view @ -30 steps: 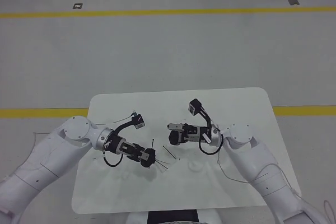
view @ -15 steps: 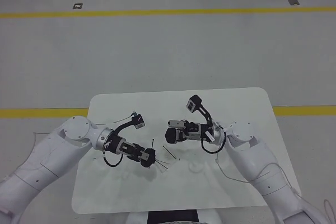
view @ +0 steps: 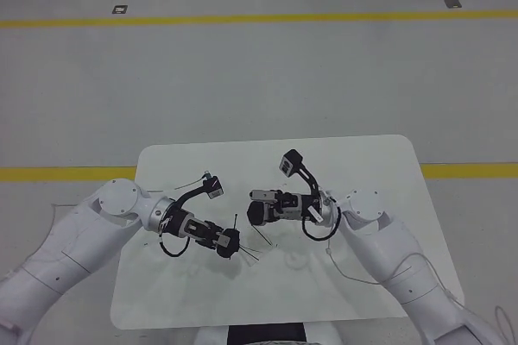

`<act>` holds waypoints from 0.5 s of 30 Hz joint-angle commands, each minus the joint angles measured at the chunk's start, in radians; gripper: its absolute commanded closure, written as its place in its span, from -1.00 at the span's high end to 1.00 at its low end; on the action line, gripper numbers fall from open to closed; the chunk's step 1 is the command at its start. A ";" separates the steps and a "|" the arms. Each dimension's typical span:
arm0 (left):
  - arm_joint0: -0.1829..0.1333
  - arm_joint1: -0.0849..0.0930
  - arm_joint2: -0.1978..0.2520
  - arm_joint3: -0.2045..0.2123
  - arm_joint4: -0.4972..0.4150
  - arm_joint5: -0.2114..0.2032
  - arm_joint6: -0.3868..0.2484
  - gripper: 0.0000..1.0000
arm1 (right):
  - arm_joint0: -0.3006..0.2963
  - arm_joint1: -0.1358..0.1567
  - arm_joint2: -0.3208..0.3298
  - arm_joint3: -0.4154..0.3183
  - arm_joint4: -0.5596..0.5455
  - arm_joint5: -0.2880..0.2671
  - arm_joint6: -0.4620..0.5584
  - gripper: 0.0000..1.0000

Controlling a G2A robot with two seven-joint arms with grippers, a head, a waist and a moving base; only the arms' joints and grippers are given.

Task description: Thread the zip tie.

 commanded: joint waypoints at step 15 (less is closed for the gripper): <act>0.000 0.000 0.000 0.000 0.000 0.000 0.000 -1.00 | 0.001 0.000 -0.013 -0.016 -0.018 0.003 -0.014 1.00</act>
